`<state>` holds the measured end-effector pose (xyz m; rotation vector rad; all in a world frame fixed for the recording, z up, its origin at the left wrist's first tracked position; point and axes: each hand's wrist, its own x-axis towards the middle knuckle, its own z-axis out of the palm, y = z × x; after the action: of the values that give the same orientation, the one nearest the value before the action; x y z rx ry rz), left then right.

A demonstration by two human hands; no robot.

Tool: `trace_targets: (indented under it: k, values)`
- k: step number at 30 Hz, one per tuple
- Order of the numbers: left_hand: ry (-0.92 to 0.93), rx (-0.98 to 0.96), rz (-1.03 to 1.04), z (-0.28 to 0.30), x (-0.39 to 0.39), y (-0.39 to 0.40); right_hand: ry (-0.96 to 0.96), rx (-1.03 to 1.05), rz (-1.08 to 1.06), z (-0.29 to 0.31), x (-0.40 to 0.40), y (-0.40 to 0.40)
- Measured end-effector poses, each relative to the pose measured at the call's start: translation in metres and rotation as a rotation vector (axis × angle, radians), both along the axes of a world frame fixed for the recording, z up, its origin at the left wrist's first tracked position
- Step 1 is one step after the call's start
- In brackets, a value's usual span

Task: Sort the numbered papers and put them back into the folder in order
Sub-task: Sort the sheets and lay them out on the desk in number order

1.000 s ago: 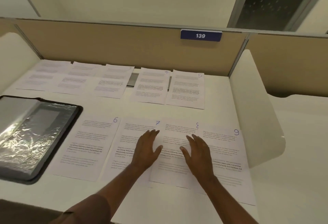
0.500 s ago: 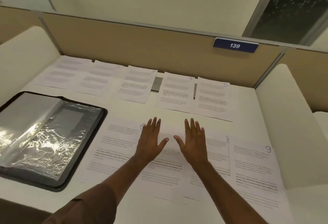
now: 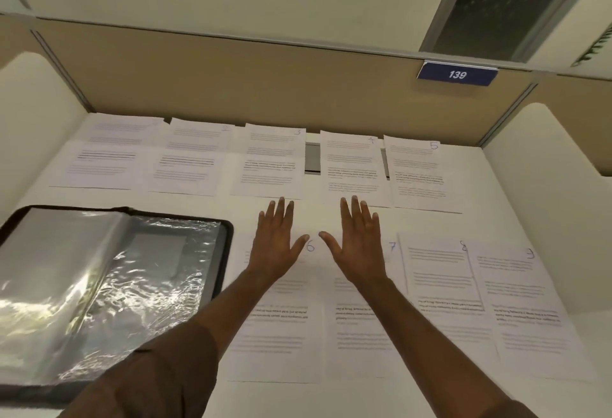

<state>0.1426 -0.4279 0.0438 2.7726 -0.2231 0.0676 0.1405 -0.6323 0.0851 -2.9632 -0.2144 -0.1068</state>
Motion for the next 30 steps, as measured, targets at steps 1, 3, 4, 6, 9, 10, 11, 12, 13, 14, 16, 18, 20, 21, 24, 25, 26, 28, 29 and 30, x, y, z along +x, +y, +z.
trace_targets:
  k: [1, 3, 4, 6, 9, 10, 11, 12, 13, 14, 16, 18, 20, 21, 24, 25, 26, 28, 29, 30]
  values:
    - [0.011, -0.006, 0.008, 0.002, 0.001, 0.005, -0.005, 0.003, 0.01, 0.001, 0.001, 0.006]
    - [0.035, -0.011, 0.024, 0.007, -0.002, 0.017, -0.006, 0.021, 0.035, 0.002, 0.002, 0.017]
    - [0.041, -0.004, 0.035, 0.009, -0.006, 0.022, -0.002, 0.028, 0.05, 0.003, 0.002, 0.023]
    - [0.043, 0.021, 0.062, 0.012, -0.015, 0.034, -0.01, 0.048, 0.087, 0.004, 0.001, 0.034]
    - [0.043, 0.053, 0.113, 0.024, -0.027, 0.045, -0.015, 0.086, 0.133, 0.008, 0.004, 0.046]
    - [0.054, 0.067, 0.133, 0.027, -0.031, 0.047, -0.014, 0.093, 0.148, 0.01, 0.003, 0.048]
    - [0.066, 0.078, 0.15, 0.028, -0.035, 0.048, -0.013, 0.098, 0.165, 0.012, 0.002, 0.049]
    - [0.072, 0.083, 0.165, 0.03, -0.039, 0.048, -0.012, 0.104, 0.179, 0.012, 0.0, 0.05]
    - [0.072, 0.085, 0.178, 0.032, -0.043, 0.046, -0.013, 0.113, 0.19, 0.012, -0.002, 0.049]
    - [0.066, 0.088, 0.191, 0.034, -0.047, 0.043, -0.018, 0.125, 0.199, 0.011, -0.004, 0.048]
    - [0.073, 0.116, 0.206, 0.036, -0.053, 0.037, -0.023, 0.138, 0.216, 0.008, -0.007, 0.044]
    - [0.074, 0.131, 0.216, 0.036, -0.058, 0.03, -0.018, 0.142, 0.233, 0.005, -0.007, 0.039]
    - [0.068, 0.085, 0.222, 0.032, -0.062, 0.024, -0.008, 0.147, 0.25, 0.002, -0.007, 0.033]
    - [0.068, 0.064, 0.217, 0.029, -0.063, 0.021, -0.004, 0.153, 0.252, 0.001, -0.007, 0.03]
    - [0.078, 0.062, 0.206, 0.02, -0.064, 0.015, 0.004, 0.166, 0.242, -0.001, -0.007, 0.025]
    - [0.08, 0.069, 0.201, 0.019, -0.062, 0.014, 0.008, 0.155, 0.239, -0.002, -0.005, 0.023]
    - [0.082, 0.081, 0.193, 0.02, -0.059, 0.013, 0.009, 0.145, 0.235, -0.002, -0.002, 0.022]
    - [0.079, 0.113, 0.168, 0.021, -0.049, 0.01, 0.008, 0.137, 0.223, -0.003, 0.006, 0.019]
    - [0.076, 0.121, 0.156, 0.022, -0.044, 0.007, 0.013, 0.136, 0.214, -0.003, 0.009, 0.018]
    - [0.071, 0.122, 0.147, 0.022, -0.039, 0.005, 0.019, 0.137, 0.203, -0.004, 0.013, 0.017]
